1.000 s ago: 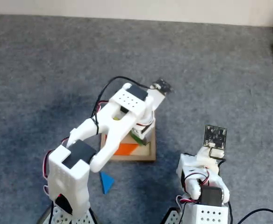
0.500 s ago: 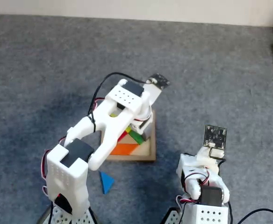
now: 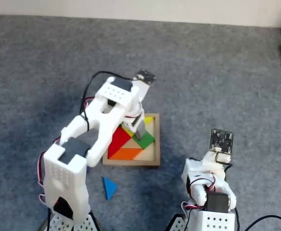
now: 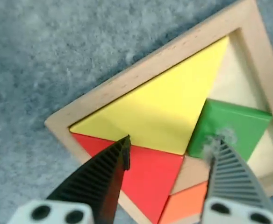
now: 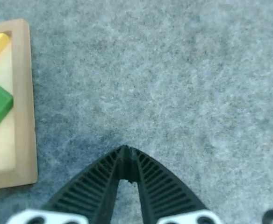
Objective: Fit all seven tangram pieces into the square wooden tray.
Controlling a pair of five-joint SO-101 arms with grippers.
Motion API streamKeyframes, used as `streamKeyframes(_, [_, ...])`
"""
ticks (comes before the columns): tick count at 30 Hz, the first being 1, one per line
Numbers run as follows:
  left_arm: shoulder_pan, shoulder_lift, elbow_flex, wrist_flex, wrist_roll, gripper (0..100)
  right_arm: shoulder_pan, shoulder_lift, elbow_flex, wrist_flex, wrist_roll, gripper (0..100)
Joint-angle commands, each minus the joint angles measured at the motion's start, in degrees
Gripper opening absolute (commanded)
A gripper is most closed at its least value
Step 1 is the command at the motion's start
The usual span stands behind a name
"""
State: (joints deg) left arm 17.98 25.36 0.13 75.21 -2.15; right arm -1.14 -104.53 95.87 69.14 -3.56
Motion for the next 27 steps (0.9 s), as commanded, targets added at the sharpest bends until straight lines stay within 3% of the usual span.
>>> streamKeyframes(1, [-1.4, 2.7, -2.6, 0.4, 0.1, 27, 0.7, -0.7, 7.2, 0.4, -0.1, 0.9])
streamKeyframes(17, [-5.6, -14.6, -3.2, 11.2, 0.5, 27, 0.7, -0.7, 7.2, 0.4, -0.1, 0.9])
streamKeyframes(27, [-3.9, -35.6, 15.3, 11.3, 0.0, 27, 0.7, -0.7, 7.2, 0.4, -0.1, 0.9])
